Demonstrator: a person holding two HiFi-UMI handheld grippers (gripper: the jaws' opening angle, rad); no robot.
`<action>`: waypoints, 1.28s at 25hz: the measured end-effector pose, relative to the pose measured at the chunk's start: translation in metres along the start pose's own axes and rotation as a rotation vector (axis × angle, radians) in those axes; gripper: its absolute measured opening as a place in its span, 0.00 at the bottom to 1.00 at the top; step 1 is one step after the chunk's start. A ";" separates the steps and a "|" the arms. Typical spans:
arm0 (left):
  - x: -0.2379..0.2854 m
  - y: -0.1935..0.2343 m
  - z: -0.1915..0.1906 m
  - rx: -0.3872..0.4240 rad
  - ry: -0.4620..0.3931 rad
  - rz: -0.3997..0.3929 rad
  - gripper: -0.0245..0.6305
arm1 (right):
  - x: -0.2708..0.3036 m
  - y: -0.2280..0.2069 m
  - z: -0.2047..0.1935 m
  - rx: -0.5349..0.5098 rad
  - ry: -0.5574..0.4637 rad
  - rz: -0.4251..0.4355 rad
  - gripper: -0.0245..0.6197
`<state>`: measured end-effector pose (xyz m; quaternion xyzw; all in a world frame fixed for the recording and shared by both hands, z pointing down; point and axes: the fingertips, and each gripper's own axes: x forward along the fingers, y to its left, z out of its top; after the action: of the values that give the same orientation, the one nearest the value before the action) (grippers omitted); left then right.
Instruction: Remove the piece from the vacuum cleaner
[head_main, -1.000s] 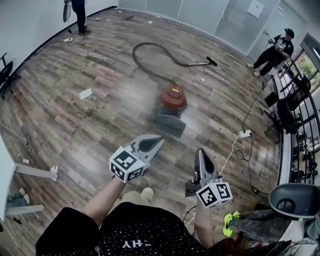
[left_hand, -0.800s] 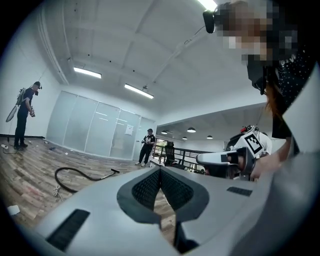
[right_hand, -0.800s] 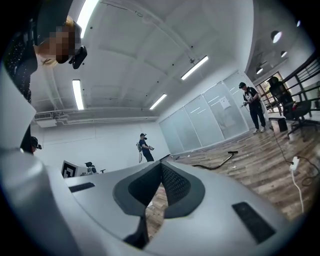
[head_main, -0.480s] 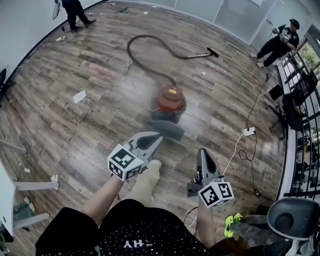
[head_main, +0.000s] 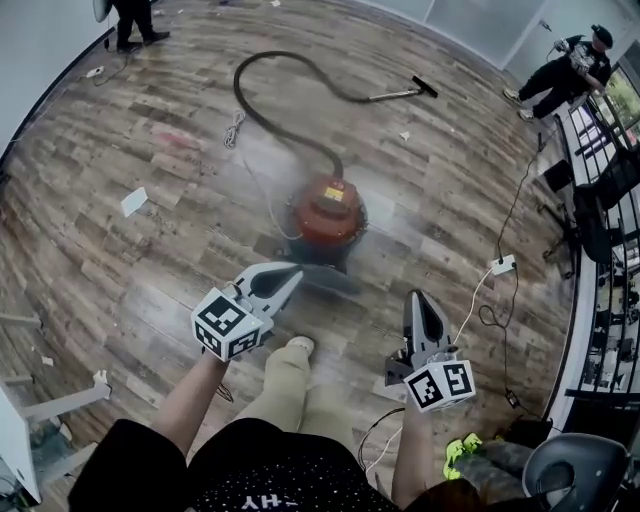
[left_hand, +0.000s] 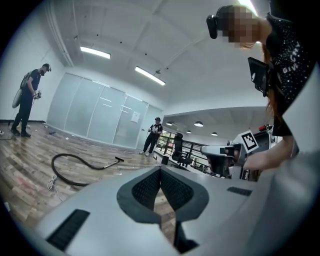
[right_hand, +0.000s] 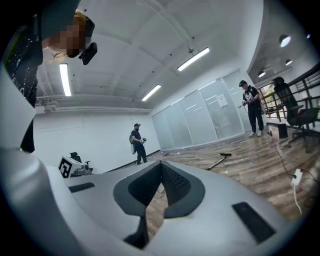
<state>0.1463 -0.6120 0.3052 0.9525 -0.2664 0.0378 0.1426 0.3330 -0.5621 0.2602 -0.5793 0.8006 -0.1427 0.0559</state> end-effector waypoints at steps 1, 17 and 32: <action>0.006 0.009 -0.008 -0.006 0.005 -0.002 0.05 | 0.006 -0.014 -0.005 0.007 -0.007 -0.013 0.05; 0.079 0.098 -0.200 -0.005 -0.024 -0.003 0.05 | 0.057 -0.129 -0.189 -0.035 -0.068 0.118 0.05; 0.113 0.160 -0.346 0.146 -0.207 0.048 0.05 | 0.080 -0.189 -0.371 -0.066 -0.134 0.207 0.08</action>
<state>0.1612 -0.6976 0.6935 0.9525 -0.2988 -0.0382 0.0436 0.3849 -0.6308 0.6749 -0.5032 0.8549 -0.0706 0.1047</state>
